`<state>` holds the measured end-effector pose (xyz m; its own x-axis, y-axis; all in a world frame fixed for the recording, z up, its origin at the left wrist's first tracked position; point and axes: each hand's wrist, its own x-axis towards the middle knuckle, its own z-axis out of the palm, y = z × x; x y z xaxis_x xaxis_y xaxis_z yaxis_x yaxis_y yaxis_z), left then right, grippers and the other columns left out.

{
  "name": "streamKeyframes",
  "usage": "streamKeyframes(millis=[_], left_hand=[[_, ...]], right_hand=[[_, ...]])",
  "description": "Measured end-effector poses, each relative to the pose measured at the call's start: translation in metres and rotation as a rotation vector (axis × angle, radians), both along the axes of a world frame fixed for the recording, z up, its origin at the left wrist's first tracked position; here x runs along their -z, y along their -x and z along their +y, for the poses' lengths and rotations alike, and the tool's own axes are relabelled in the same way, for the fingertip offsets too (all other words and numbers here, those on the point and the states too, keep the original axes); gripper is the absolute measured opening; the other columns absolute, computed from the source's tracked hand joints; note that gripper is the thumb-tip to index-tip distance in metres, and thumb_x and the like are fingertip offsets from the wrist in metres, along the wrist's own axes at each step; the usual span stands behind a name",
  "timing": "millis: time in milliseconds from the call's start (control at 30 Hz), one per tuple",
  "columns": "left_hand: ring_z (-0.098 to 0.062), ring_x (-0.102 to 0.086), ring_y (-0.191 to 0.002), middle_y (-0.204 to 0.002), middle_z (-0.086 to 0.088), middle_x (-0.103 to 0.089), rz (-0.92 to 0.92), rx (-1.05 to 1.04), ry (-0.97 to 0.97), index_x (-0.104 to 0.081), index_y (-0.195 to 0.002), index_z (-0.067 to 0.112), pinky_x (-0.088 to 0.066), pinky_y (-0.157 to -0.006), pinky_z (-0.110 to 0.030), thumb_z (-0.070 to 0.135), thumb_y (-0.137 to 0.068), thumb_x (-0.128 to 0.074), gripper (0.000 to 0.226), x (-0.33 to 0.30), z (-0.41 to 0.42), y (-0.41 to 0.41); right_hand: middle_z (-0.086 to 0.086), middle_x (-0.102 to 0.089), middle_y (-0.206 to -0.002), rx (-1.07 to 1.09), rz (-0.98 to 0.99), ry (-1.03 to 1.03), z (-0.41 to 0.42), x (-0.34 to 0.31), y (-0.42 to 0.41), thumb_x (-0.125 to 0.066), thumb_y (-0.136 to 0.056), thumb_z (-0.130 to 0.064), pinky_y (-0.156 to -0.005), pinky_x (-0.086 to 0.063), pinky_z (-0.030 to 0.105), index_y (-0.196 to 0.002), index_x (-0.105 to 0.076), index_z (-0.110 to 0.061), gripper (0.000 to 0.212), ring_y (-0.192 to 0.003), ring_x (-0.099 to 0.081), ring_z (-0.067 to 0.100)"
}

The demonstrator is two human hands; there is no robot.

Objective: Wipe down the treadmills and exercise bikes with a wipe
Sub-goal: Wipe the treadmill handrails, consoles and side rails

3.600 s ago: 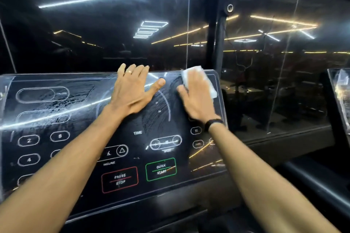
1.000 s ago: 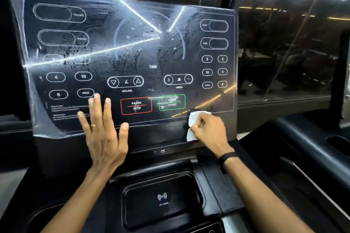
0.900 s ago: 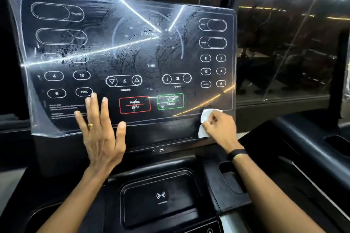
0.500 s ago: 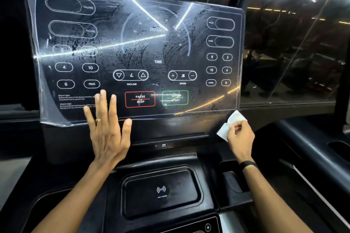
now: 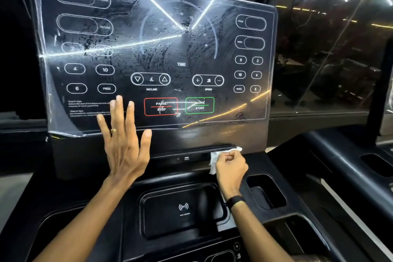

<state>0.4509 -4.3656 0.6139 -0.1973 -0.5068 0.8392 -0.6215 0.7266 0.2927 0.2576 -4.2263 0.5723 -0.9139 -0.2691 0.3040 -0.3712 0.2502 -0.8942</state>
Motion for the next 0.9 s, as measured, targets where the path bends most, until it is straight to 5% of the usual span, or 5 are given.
streamKeyframes(millis=[400, 800, 900], left_hand=[[-0.032, -0.009, -0.153, -0.163, -0.023, -0.014, 0.038, -0.054, -0.061, -0.025, -0.153, -0.001, 0.004, -0.122, -0.055, 0.038, -0.100, -0.032, 0.067, 0.013, -0.009, -0.068], [-0.028, -0.006, -0.154, -0.165, -0.017, -0.012, 0.107, -0.176, -0.186, -0.023, -0.155, 0.002, 0.008, -0.122, -0.049, 0.038, -0.101, -0.029, 0.065, 0.022, -0.018, -0.151], [-0.018, -0.012, -0.153, -0.164, -0.007, -0.019, 0.107, -0.102, -0.341, -0.025, -0.155, 0.005, -0.002, -0.125, -0.045, 0.044, -0.101, -0.022, 0.067, 0.036, -0.018, -0.167]], right_hand=[[-0.006, -0.055, -0.059, -0.048, -0.100, 0.098, -0.026, -0.004, -0.085, -0.064, -0.088, 0.003, -0.054, -0.036, 0.002, -0.077, -0.057, -0.003, 0.014, -0.052, -0.056, -0.002], [-0.010, -0.061, -0.063, -0.460, -0.085, 0.044, -0.085, 0.012, -0.225, -0.069, -0.085, -0.005, -0.058, -0.040, 0.007, -0.071, -0.058, -0.023, 0.025, -0.063, -0.060, -0.001], [-0.005, -0.066, -0.070, -0.659, -0.003, -0.041, -0.096, 0.006, -0.253, -0.064, -0.088, -0.009, -0.062, -0.048, 0.019, -0.072, -0.056, -0.029, 0.027, -0.067, -0.063, 0.007]])
